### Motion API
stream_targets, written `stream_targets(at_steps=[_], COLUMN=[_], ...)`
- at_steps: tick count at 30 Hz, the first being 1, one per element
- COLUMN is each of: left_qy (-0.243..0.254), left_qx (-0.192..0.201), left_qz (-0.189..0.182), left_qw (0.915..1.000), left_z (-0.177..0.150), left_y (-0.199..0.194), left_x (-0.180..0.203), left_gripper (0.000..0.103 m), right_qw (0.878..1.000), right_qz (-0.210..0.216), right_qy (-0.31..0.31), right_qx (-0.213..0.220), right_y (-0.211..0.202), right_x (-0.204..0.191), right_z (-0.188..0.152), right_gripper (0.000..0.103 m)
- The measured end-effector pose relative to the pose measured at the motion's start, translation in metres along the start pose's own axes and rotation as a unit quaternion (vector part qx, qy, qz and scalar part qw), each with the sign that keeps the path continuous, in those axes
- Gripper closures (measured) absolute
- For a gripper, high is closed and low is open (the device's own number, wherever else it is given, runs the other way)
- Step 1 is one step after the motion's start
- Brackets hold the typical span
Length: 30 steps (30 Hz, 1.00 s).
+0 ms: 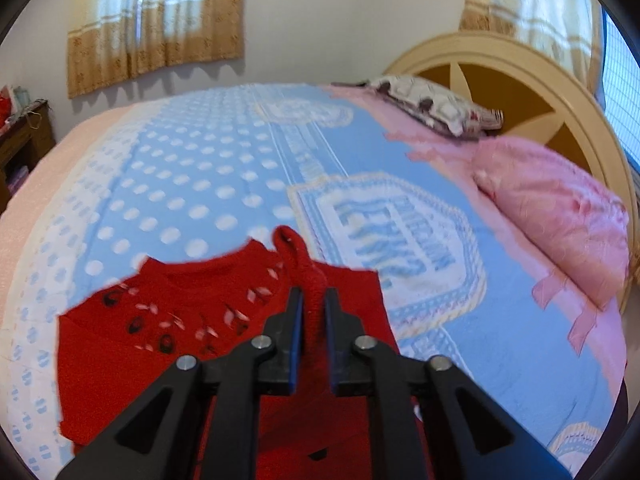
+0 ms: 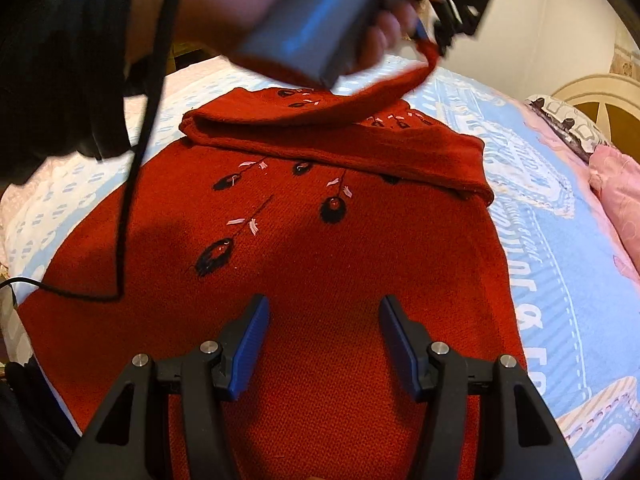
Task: Fold small clothes
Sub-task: 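Lift the sleeve with the left gripper and lay it across the folded sleeve, then open the left gripper to release the sleeve and withdraw it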
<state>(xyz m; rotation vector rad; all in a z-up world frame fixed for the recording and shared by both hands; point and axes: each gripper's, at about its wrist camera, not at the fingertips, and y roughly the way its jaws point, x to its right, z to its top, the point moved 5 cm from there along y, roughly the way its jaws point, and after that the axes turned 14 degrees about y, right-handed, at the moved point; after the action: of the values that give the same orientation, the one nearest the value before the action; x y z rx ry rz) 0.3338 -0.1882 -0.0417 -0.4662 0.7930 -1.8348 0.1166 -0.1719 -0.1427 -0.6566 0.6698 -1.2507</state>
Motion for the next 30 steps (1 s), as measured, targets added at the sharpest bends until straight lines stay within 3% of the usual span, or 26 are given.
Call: stream_targets(at_steps=[2,6,9,12,20,24,30], left_qy=[0.012,0.022,0.044,0.070,0.063,0.040,0.030], left_qx=[-0.015,-0.009,0.013,0.025,-0.013,-0.042,-0.039], left_qz=[-0.012,-0.020,-0.001,0.045,0.173,0.167,0.146], left_qw=[0.9997,0.9995,0.9990,0.9962,0.9828,0.9842,0.9881], left_z=[-0.006,-0.010,-0.017,-0.039,-0.144,-0.189,-0.191], left_y=[0.008,-0.001,-0.024,-0.047,-0.086,-0.085,-0.056], left_x=[0.010,0.013,0.000,-0.028,-0.151,-0.181,-0.171], left_gripper=[0.083,0.062,0.045,0.031,0.028,0.027,0.024], right_qw=[1.000,1.000,1.000,1.000,1.000,1.000,0.998], right_qz=[0.003,0.006,0.008,0.007,0.019,0.011,-0.032], right_qy=[0.000,0.001,0.001,-0.001,-0.002,0.011,0.043], right_qx=[-0.001,-0.002,-0.002,-0.001,-0.017,-0.027,-0.038], right_y=[0.000,0.000,0.000,-0.002,-0.035,-0.052,-0.051], right_x=[0.000,-0.001,-0.002,-0.002,0.013,0.035,0.070], right_z=[0.000,0.000,0.000,0.000,0.008,0.036,0.087], right_gripper=[0.045,0.045,0.045,0.045,0.045,0.044,0.044])
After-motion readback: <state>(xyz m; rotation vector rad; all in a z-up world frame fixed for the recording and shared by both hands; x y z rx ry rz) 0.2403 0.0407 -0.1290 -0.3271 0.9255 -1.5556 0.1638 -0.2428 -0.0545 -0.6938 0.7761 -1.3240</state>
